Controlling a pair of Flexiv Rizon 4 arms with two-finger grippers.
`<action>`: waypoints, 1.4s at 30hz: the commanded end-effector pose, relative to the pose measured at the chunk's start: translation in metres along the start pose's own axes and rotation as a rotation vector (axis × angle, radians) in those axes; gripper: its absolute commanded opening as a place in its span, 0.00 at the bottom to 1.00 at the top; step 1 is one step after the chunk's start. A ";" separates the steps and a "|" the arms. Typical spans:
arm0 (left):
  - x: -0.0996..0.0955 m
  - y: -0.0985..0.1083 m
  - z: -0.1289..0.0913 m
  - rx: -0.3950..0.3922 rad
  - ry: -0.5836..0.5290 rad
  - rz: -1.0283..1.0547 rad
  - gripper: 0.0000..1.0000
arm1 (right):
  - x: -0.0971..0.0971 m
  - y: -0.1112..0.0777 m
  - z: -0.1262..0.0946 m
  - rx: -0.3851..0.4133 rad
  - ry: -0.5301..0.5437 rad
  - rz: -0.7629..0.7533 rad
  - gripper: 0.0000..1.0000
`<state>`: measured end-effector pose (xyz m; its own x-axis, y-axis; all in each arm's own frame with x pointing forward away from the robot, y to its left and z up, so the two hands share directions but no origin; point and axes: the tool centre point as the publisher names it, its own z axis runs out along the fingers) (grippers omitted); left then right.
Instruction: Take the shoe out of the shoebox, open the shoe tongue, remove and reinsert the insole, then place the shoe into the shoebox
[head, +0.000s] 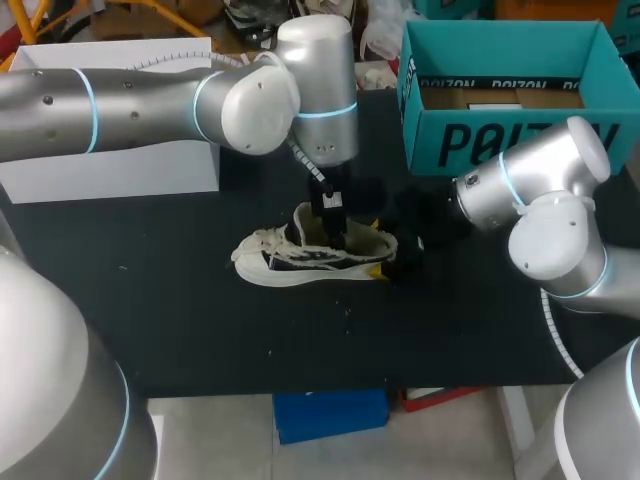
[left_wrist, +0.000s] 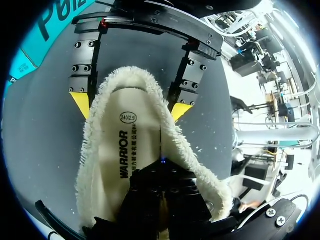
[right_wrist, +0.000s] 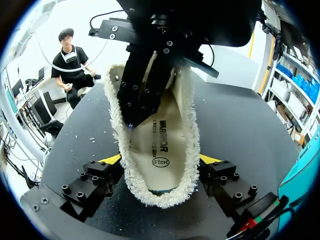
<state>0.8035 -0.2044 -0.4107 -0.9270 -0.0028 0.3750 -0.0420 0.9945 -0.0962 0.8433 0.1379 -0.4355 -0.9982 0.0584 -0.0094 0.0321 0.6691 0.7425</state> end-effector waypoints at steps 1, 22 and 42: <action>0.000 0.001 0.007 0.006 -0.006 0.002 0.23 | -0.002 -0.002 0.002 0.002 -0.001 0.002 0.00; -0.001 0.008 0.012 -0.144 -0.228 -0.064 0.36 | -0.002 -0.002 0.002 0.002 -0.001 0.002 0.00; -0.012 0.033 0.017 -0.335 -0.666 -0.134 0.31 | -0.002 -0.002 0.002 0.002 -0.001 0.002 0.00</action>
<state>0.8152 -0.1779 -0.4233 -0.9734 -0.1062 -0.2029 -0.1536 0.9599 0.2346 0.8426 0.1384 -0.4354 -0.9982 0.0583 -0.0104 0.0313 0.6680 0.7435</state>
